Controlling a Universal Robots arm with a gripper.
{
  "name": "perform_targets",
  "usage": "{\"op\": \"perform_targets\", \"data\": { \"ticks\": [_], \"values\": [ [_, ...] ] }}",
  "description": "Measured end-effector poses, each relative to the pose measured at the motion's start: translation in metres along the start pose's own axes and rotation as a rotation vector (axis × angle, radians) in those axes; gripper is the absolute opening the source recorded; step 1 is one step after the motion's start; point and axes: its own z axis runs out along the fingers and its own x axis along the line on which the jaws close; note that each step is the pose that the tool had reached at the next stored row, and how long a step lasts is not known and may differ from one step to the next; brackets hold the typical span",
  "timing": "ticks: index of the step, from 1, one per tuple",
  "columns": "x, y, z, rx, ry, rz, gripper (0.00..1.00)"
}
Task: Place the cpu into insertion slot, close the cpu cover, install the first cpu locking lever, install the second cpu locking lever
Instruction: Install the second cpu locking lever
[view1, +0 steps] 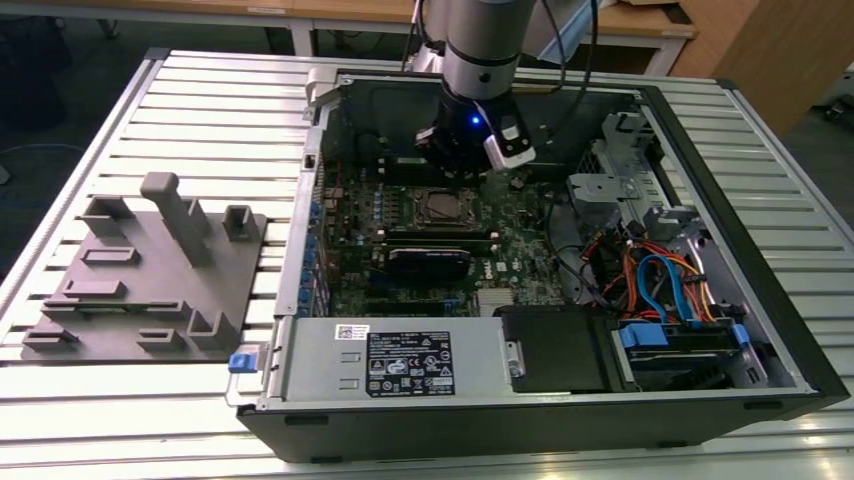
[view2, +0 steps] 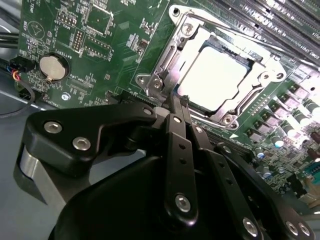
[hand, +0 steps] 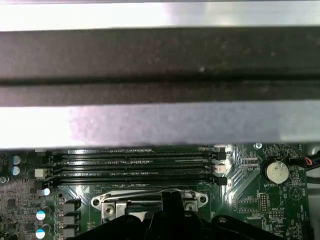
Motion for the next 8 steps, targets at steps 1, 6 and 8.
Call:
{"op": "perform_targets", "data": {
  "ticks": [1,6,8],
  "values": [
    [0.0000,0.0000,-0.0003,0.0003,0.0001,0.000,0.11],
    [-0.0001,0.0008,-0.0094,0.0005,0.0000,0.000,0.11],
    [-0.0001,0.0012,-0.0138,0.0006,0.0000,0.000,0.11]
  ]
}}
